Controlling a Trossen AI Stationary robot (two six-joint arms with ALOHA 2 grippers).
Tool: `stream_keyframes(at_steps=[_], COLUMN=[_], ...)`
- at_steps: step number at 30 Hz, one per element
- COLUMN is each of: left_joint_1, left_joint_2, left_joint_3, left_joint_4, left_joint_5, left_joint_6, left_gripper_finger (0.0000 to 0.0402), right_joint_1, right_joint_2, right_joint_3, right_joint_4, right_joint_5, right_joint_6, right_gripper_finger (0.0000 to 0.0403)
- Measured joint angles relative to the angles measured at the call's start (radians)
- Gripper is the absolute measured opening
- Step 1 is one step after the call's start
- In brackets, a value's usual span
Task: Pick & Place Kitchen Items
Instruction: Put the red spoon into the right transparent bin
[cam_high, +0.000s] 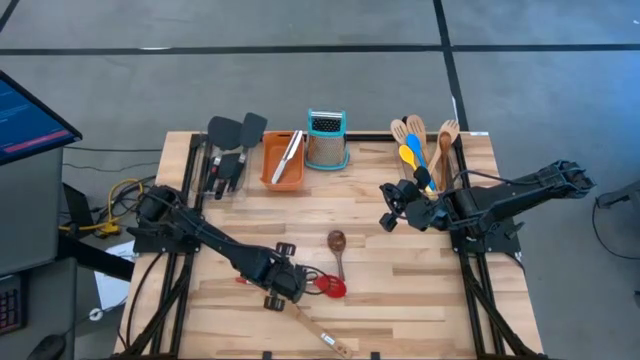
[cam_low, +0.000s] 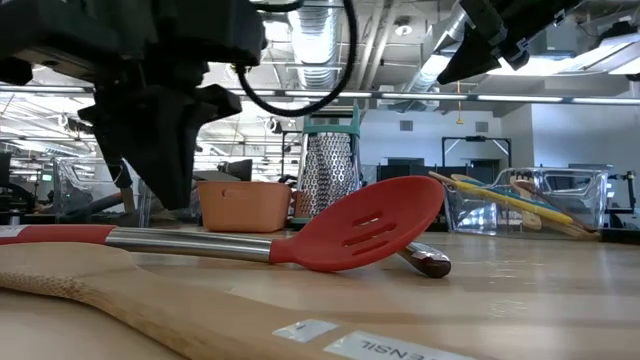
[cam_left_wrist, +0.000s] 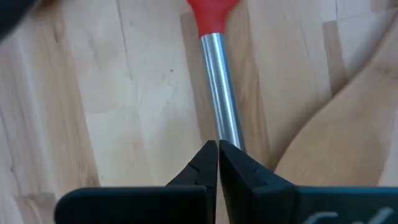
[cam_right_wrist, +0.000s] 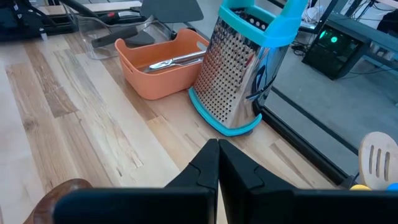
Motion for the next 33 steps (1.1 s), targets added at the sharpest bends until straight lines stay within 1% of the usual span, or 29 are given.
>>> stream_keyframes(at_steps=[4,8,12,14,19,23,28,33], left_joint_1=[-0.002,0.002,0.002,0.002,0.001,0.001,0.001,0.001], left_joint_2=[-0.05,-0.118,-0.163,-0.17,-0.163,-0.16,-0.16,-0.16], left_joint_3=[-0.07,-0.14,-0.191,-0.207,-0.232,-0.237,-0.239,-0.299], left_joint_4=[0.038,0.135,0.192,0.195,0.202,0.215,0.224,0.272], left_joint_5=[0.0,0.004,0.005,0.01,0.078,0.112,0.11,0.086], left_joint_6=[-0.044,-0.09,-0.094,-0.118,-0.148,-0.172,-0.172,-0.181], left_gripper_finger=[0.0003,0.0003,0.001,0.0022,0.0071,0.0106,0.014,0.0167], right_joint_1=[0.0,0.0,0.0,0.0,0.0,0.0,0.0,0.0], right_joint_2=[0.0,0.0,0.0,0.0,0.0,0.0,0.0,0.0], right_joint_3=[0.0,0.0,0.0,0.0,0.0,0.0,0.0,0.0], right_joint_4=[0.0,0.001,0.002,0.002,0.002,0.002,0.003,0.003], right_joint_5=[0.0,0.0,0.0,0.0,0.0,0.0,0.0,-0.001], right_joint_6=[0.0,0.0,0.0,0.0,0.0,0.0,0.0,0.0], right_gripper_finger=[0.0001,0.0001,0.0001,0.0001,0.0001,0.0001,0.0001,0.0001])
